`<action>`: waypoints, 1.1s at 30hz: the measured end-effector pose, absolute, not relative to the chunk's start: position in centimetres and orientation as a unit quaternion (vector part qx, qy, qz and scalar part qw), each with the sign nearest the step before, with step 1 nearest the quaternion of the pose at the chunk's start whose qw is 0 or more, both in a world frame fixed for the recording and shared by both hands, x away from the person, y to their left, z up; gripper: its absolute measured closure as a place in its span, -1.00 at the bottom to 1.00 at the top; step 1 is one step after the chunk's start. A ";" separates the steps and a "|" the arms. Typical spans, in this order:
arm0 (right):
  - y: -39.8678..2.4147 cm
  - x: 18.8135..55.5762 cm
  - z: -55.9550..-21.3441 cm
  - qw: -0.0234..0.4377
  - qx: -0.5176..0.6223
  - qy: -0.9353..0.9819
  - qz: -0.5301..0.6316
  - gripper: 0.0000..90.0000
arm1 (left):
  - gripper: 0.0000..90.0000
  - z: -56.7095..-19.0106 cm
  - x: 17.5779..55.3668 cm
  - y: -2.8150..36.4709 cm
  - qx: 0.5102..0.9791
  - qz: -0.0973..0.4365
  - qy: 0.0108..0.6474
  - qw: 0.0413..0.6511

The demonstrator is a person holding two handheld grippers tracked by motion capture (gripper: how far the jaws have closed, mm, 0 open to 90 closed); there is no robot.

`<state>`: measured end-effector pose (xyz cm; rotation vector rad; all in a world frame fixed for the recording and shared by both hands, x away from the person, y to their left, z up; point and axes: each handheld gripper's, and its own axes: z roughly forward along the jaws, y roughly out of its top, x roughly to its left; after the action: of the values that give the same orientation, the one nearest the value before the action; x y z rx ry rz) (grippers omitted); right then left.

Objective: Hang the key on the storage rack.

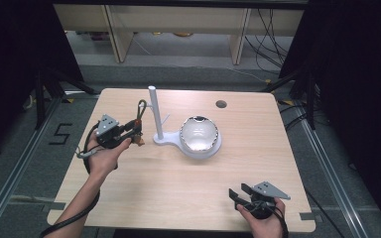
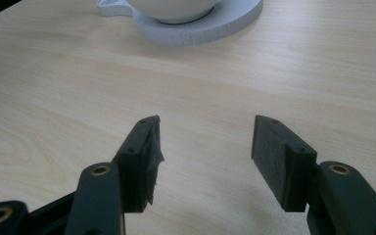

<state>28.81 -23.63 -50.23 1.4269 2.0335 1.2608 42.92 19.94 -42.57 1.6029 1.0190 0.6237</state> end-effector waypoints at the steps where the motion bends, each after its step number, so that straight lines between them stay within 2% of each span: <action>1: -23.6 28.8 -50.2 0.178 0.504 0.719 0.445 0.00 | 0.52 -42.6 43.0 19.9 0.674 0.261 0.429 0.541; 33: -23.5 28.7 -50.1 0.174 0.502 0.718 0.450 0.00 | 0.48 -44.0 44.4 18.1 0.691 0.247 0.433 0.524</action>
<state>28.72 -23.53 -50.13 1.4247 2.0351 1.2749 44.38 18.10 -44.01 1.6536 1.0364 0.5917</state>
